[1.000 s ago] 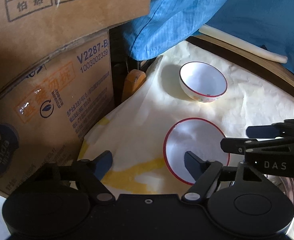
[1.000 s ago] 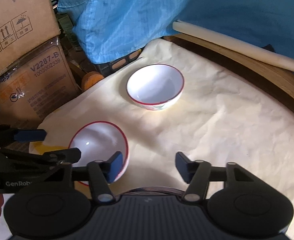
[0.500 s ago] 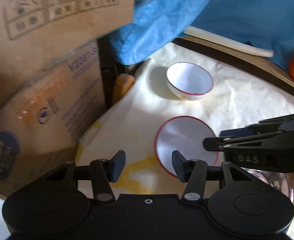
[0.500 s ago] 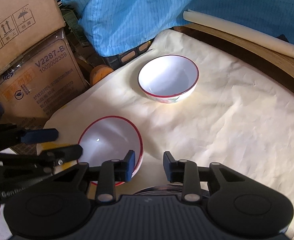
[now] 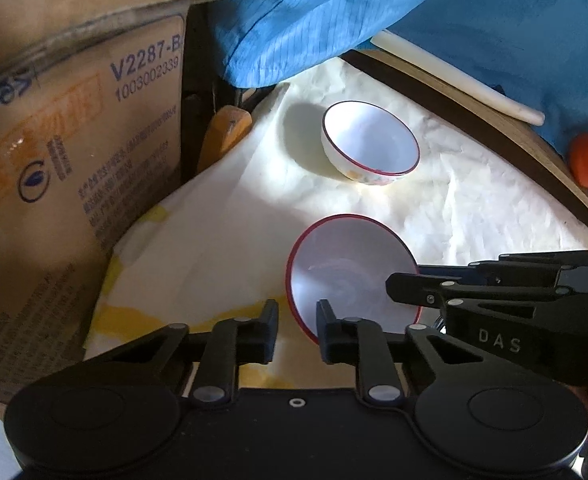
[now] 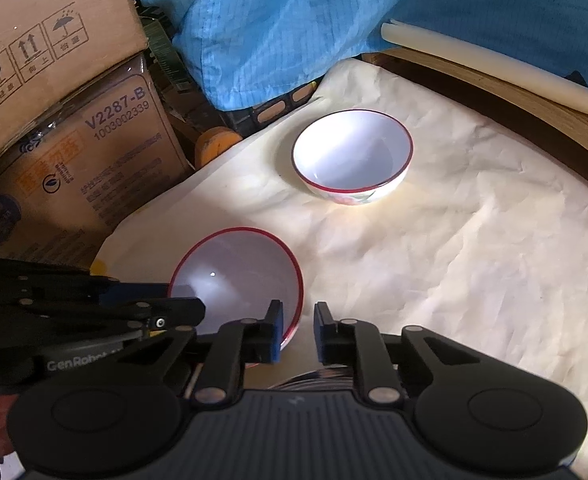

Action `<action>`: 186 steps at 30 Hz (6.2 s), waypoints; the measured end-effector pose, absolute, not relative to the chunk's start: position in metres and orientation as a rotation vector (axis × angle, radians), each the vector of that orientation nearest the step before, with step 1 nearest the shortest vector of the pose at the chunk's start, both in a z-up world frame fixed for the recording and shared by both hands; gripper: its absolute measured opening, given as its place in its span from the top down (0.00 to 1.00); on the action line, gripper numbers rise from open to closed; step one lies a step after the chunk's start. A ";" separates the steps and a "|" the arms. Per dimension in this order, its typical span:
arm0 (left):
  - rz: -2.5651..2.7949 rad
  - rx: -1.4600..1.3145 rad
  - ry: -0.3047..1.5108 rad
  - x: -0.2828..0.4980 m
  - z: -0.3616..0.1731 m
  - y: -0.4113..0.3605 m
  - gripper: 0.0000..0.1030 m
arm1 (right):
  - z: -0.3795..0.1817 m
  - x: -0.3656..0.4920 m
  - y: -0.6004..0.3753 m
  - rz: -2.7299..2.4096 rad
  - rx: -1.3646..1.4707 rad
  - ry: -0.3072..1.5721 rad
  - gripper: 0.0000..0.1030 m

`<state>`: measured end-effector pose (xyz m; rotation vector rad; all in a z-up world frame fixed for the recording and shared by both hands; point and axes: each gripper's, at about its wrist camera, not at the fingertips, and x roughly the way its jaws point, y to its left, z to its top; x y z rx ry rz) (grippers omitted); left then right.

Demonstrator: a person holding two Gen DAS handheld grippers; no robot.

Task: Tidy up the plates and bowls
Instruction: 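Close both grippers on the rim of the larger white bowl, then lift the white bowl with both grippers and carry it over the plate stack, then lower the white bowl with both grippers onto the steel plate stack, then open both grippers to release the bowl and raise them, then move both grippers to the smaller white red-rimmed bowl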

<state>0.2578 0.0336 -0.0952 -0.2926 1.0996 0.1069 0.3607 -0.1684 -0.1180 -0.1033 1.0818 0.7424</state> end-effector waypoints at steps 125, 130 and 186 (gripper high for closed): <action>-0.500 0.002 1.274 0.303 -0.080 -0.258 0.90 | -0.118 0.234 -0.467 0.046 0.395 1.070 0.90; -0.497 -0.002 1.273 0.306 -0.082 -0.259 0.90 | -0.118 0.237 -0.467 0.045 0.397 1.072 0.89; 0.064 -0.208 1.075 0.314 -0.063 -0.036 0.01 | -0.072 0.293 -0.353 0.276 0.219 0.863 0.00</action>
